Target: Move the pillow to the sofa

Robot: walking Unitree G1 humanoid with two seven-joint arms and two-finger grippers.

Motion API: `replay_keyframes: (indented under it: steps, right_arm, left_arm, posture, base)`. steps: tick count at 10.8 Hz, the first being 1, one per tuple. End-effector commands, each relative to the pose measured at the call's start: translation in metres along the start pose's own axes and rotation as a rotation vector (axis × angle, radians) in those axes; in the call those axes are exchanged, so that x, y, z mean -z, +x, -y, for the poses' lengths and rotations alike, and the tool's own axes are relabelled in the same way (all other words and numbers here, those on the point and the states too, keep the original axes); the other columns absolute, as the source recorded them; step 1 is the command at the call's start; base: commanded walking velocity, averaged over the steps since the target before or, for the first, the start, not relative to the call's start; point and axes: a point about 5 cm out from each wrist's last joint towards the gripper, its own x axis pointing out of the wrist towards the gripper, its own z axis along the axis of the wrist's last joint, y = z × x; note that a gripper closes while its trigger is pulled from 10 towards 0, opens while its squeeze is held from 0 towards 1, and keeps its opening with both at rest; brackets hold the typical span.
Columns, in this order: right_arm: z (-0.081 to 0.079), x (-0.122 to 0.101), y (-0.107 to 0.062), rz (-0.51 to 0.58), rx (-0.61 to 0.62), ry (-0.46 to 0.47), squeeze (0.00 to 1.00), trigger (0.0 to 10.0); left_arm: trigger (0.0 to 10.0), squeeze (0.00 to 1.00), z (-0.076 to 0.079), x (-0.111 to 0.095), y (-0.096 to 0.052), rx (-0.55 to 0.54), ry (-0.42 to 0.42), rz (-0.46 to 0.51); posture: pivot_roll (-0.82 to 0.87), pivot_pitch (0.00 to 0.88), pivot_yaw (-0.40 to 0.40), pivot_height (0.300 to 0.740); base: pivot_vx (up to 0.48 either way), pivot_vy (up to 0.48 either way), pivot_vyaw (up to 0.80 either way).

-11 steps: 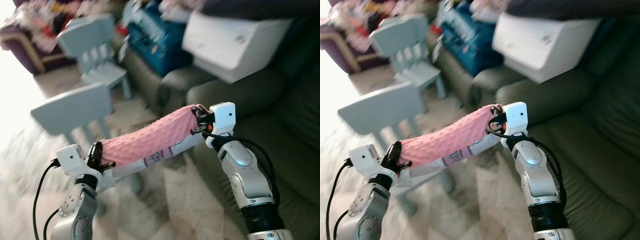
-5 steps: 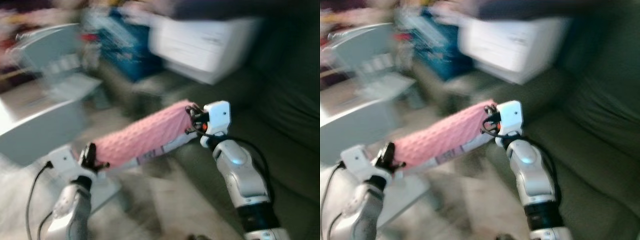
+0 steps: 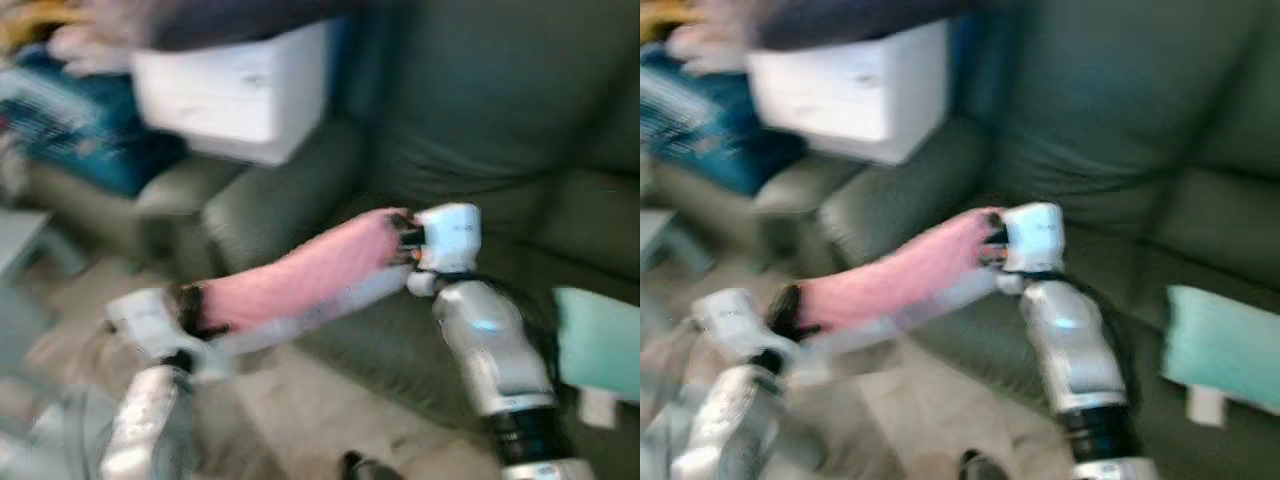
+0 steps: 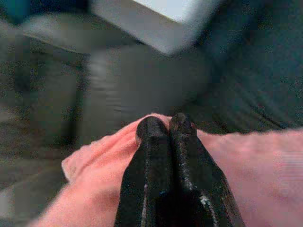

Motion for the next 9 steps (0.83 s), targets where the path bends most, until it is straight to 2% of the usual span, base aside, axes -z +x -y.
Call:
replay_keyframes:
  steps: [1, 4, 5, 6, 9]
  right_arm:
    - [-0.0069, -0.0087, 0.0027, 0.04, -0.022, 0.006, 0.0, 10.0]
    - [-0.0069, -0.0088, 0.0019, 0.039, -0.024, 0.006, 0.0, 10.0]
    - [-0.0068, -0.0089, 0.0017, 0.039, -0.024, 0.007, 0.0, 10.0]
    - [-0.0069, -0.0088, 0.0014, 0.038, -0.025, 0.006, 0.0, 10.0]
    - [-0.0073, -0.0079, 0.0004, 0.032, -0.029, 0.004, 0.0, 10.0]
  left_arm:
    - [10.0, 0.0, -0.0056, -0.0057, -0.0019, -0.011, 0.013, 0.02]
    - [10.0, 0.0, -0.0058, -0.0039, -0.0038, -0.017, 0.005, 0.015]
    - [10.0, 0.0, -0.006, -0.0033, -0.0043, -0.017, 0.005, 0.013]
    - [10.0, 0.0, -0.0075, -0.0012, -0.0037, -0.05, -0.006, -0.001]
    - [10.0, 0.0, -0.0048, 0.0014, -0.0039, -0.041, -0.04, -0.014]
  posture:
    - [-0.22, 0.102, 0.046, 0.74]
    - [-0.22, 0.108, 0.044, 0.74]
    - [-0.22, 0.11, 0.044, 0.74]
    - [-0.22, 0.112, 0.044, 0.74]
    - [-0.22, 0.117, 0.042, 0.74]
  base:
    - [0.442, 0.0, -0.8]
    - [0.443, 0.0, -0.72]
    - [0.416, 0.0, 0.0]
    - [0.0, 0.0, 0.0]
    - [0.0, 0.0, 0.0]
